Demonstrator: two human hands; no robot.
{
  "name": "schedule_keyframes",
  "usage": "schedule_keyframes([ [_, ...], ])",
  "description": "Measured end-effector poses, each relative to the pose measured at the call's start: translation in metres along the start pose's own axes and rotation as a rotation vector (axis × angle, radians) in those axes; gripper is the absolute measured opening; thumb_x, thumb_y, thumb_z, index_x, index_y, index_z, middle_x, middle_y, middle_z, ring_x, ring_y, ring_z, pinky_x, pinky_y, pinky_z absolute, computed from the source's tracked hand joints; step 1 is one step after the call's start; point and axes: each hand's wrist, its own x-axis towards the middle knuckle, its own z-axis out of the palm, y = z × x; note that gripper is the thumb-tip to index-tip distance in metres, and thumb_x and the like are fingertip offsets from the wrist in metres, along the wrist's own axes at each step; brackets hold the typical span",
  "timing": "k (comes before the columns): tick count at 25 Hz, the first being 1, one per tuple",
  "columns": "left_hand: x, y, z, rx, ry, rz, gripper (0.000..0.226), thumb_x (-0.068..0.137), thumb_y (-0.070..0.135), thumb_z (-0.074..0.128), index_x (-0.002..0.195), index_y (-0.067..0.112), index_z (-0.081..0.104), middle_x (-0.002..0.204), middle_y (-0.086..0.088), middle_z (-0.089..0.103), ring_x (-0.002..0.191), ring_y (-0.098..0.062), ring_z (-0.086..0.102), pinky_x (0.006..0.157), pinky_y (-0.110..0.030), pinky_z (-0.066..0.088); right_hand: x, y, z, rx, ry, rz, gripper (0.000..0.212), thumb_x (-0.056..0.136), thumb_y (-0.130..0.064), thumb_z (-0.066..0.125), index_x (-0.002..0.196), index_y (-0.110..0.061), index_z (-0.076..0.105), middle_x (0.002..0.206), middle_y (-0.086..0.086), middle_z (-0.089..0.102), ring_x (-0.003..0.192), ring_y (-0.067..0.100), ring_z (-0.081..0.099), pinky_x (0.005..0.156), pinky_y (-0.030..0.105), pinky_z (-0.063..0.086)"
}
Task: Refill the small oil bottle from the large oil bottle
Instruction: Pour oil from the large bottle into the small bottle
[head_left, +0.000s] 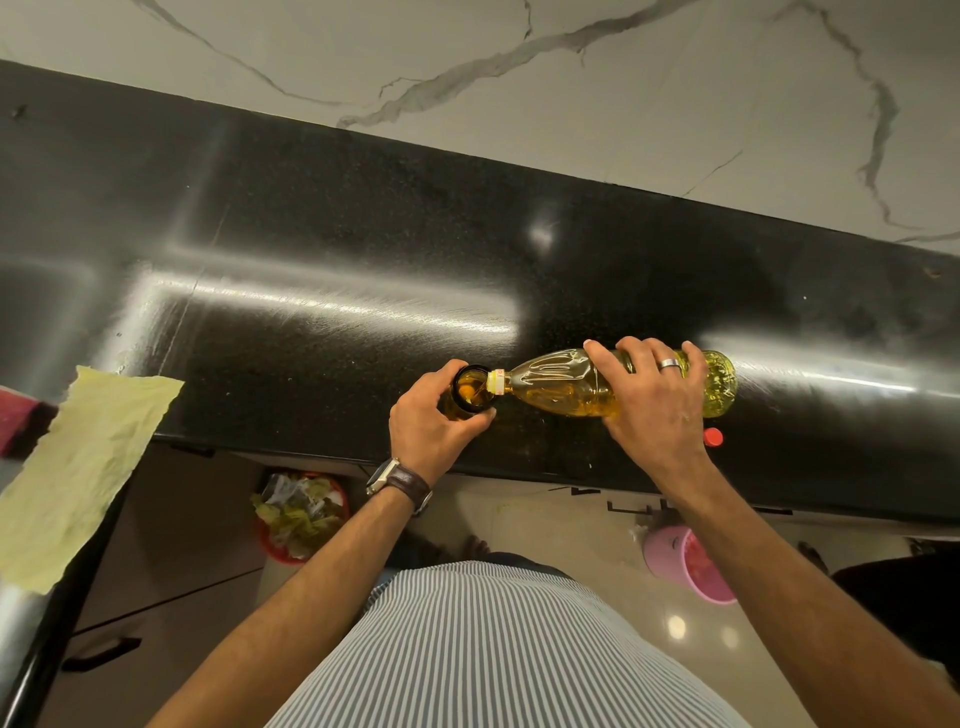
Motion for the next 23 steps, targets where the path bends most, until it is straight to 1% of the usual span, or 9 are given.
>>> schedule_keyframes([
  [4,-0.0001,-0.0008,-0.0002,0.004,0.001,0.001,0.066,0.078,0.045,0.086,0.136,0.026,0.062,0.117,0.004,0.071,0.105,-0.006,0.063,0.089,-0.025,0.057,0.0003,0.0004,0.0001,-0.004,-0.002,-0.003,0.085,0.076,-0.033,0.089,0.148,-0.03,0.046,0.138,0.012,0.059,0.13,0.034,0.055,0.111,0.066,0.033],
  [10,-0.0006,0.0003,-0.0006,-0.003,0.007,0.005,0.065,0.077,0.048,0.084,0.134,0.028,0.062,0.115,0.006,0.071,0.103,-0.008,0.065,0.086,-0.031,0.06,0.0003,0.0003,0.0004,-0.01,0.0,-0.002,0.085,0.075,-0.034,0.089,0.148,-0.031,0.045,0.138,0.012,0.059,0.129,0.035,0.055,0.111,0.066,0.033],
  [16,-0.0005,-0.0007,0.0003,0.001,0.014,-0.002,0.065,0.077,0.045,0.087,0.135,0.026,0.063,0.116,0.005,0.072,0.105,-0.007,0.064,0.088,-0.03,0.06,-0.0002,0.0001,-0.0017,-0.004,-0.013,0.0,0.087,0.074,-0.035,0.09,0.149,-0.03,0.046,0.139,0.012,0.059,0.131,0.035,0.054,0.112,0.066,0.033],
  [23,0.0005,-0.0012,0.0005,-0.005,0.002,-0.005,0.064,0.078,0.048,0.086,0.134,0.026,0.063,0.116,0.007,0.072,0.105,-0.008,0.065,0.088,-0.03,0.06,-0.0004,-0.0011,-0.003,-0.007,-0.01,-0.001,0.087,0.074,-0.034,0.09,0.149,-0.03,0.046,0.139,0.012,0.059,0.131,0.034,0.054,0.112,0.065,0.032],
])
